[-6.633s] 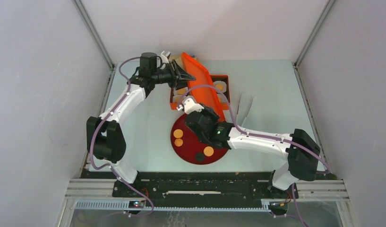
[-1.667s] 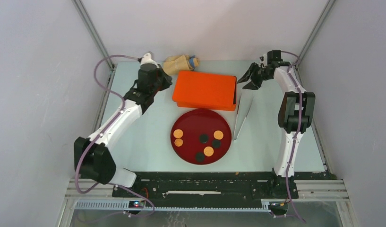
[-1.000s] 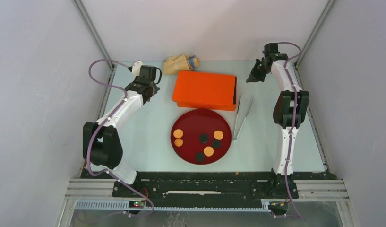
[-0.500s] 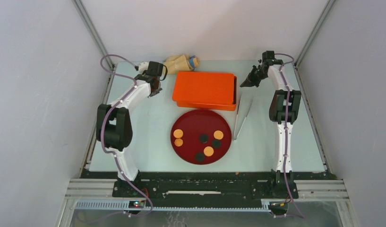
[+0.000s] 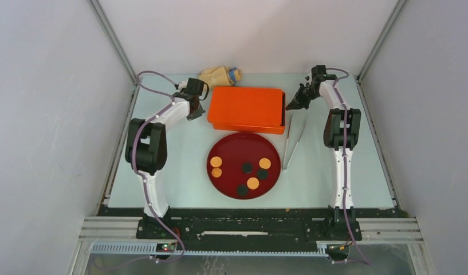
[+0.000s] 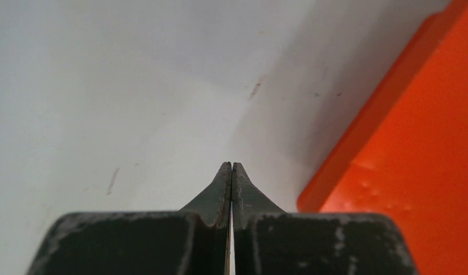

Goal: Pack the cookies

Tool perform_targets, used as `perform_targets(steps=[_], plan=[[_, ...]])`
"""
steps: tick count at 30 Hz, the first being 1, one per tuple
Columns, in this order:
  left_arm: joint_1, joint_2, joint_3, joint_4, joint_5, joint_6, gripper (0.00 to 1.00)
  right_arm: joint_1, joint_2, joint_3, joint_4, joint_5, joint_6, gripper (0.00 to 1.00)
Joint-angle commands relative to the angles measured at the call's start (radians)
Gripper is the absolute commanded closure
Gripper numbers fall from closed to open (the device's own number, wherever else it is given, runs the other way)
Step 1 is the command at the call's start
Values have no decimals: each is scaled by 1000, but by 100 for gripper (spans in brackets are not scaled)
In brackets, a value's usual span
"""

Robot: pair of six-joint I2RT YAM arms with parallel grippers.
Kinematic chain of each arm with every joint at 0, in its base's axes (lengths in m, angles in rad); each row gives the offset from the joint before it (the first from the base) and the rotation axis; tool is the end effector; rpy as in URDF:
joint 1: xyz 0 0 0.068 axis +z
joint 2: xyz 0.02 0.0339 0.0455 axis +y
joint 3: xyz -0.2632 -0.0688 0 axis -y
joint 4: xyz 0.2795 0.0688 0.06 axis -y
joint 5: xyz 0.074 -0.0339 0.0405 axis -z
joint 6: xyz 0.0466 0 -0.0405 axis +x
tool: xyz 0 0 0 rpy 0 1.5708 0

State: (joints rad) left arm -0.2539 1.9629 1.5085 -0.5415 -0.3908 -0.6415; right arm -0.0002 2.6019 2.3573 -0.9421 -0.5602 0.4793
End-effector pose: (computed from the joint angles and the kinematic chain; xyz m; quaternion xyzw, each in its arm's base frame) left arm 0.4514 -0.0988 0.1897 -0.2352 0.9125 0.0474 0.3313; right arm 0.5740 0.0246 0.1341 0.1728 0.9289 0.3071 0.1138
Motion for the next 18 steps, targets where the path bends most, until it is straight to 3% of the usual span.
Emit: perform_targets(steps=[1, 8, 18], plan=[[-32, 66, 99, 68, 82, 25, 100, 48, -30, -6, -20, -33, -30, 100], [-47, 130, 122, 75, 113, 26, 100, 96, -26, 8, -10, -61, -23, 100], [-81, -6, -21, 68, 135, -9, 100, 152, -34, 14, 2, -83, -14, 100]])
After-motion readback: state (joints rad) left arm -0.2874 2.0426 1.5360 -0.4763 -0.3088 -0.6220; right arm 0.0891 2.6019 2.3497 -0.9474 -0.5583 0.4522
